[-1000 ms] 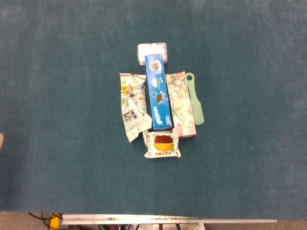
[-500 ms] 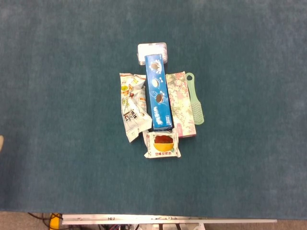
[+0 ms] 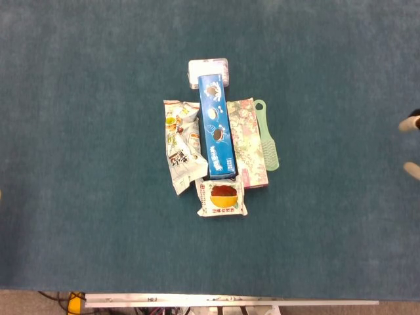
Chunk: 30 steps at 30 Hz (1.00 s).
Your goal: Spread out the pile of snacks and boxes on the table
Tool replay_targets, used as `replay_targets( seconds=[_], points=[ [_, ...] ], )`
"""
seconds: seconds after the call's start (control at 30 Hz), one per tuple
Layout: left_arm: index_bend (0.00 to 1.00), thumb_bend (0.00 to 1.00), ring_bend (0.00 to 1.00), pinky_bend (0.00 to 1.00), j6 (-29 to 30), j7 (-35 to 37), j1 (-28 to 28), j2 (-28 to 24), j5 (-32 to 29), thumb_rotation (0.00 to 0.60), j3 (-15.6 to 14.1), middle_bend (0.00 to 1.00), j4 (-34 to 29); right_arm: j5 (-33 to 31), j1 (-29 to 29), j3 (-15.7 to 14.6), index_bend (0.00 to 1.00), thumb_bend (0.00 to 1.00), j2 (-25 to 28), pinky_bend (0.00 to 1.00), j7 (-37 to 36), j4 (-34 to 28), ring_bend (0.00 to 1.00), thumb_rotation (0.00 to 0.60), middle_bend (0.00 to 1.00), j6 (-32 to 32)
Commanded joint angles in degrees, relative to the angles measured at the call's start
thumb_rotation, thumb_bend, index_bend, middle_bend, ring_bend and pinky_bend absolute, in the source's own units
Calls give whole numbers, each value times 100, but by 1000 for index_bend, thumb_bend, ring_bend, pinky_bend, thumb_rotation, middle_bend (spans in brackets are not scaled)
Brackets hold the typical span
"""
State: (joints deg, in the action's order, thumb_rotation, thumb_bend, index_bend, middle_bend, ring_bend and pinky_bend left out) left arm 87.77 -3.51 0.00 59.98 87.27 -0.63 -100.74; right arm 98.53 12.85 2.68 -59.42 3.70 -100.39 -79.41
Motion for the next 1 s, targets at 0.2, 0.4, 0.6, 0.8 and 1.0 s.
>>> replay_targets(
  seconds=[0.2, 0.4, 0.6, 0.8, 1.0],
  points=[
    [279, 292, 143, 159, -26, 60, 13, 7, -35, 600, -5, 221, 66, -6, 874, 209, 332, 60, -60, 496, 684, -361, 316, 600, 382, 1212],
    [279, 292, 143, 159, -6, 114, 43, -17, -57, 600, -8, 221, 104, -236, 1298, 360, 271, 28, -297, 430, 1091, -437, 262, 600, 343, 1736],
    [279, 293, 143, 158, 18, 139, 76, -52, -72, 600, -15, 221, 108, -358, 1593, 431, 252, 13, -480, 410, 1317, -383, 241, 600, 324, 2014],
    [279, 293, 143, 159, 7, 130, 63, -71, -54, 600, -4, 221, 103, -442, 1780, 446, 233, 3, -590, 398, 1448, -275, 228, 600, 303, 2146],
    [279, 293, 143, 159, -7, 71, 28, -97, 25, 600, -5, 221, 47, -467, 2124, 546, 185, 0, -735, 371, 1693, -208, 204, 600, 269, 2405]
  ],
)
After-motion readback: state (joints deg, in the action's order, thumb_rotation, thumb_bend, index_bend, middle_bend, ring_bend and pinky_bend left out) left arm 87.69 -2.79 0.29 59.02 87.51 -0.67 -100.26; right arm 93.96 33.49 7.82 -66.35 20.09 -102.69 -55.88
